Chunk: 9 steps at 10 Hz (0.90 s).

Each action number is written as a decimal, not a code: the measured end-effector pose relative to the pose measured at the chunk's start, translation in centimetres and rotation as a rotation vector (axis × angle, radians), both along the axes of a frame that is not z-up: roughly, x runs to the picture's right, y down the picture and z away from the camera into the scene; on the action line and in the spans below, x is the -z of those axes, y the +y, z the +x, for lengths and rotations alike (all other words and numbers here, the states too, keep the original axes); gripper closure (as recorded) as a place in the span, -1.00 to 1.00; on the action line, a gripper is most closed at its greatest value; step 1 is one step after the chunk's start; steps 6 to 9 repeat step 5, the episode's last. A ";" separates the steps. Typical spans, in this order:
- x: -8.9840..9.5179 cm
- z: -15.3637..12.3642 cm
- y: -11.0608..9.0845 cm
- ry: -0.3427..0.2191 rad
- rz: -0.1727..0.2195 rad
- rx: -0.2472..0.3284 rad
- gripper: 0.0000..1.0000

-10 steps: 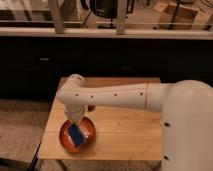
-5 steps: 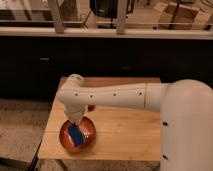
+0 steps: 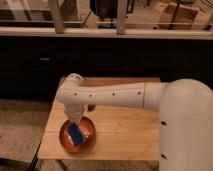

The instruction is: Place the white sponge in the ceramic bowl

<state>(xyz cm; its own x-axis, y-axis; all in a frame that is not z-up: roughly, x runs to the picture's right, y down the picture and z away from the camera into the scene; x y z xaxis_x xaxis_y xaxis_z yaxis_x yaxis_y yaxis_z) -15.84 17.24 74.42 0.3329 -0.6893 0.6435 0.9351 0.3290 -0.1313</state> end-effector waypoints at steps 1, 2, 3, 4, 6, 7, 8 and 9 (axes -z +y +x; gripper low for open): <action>-0.1 0.1 0.1 0.002 0.000 -0.003 0.25; -0.1 0.2 -0.2 0.007 0.003 -0.002 0.27; -0.1 0.2 -0.5 0.012 0.004 -0.002 0.25; -0.1 0.1 -0.4 0.013 0.003 0.003 0.25; -0.2 -0.1 -0.5 0.014 0.005 0.005 0.14; -0.2 -0.1 -0.5 0.014 0.005 0.005 0.14; -0.2 -0.1 -0.5 0.014 0.005 0.005 0.14; -0.2 -0.1 -0.5 0.014 0.005 0.005 0.14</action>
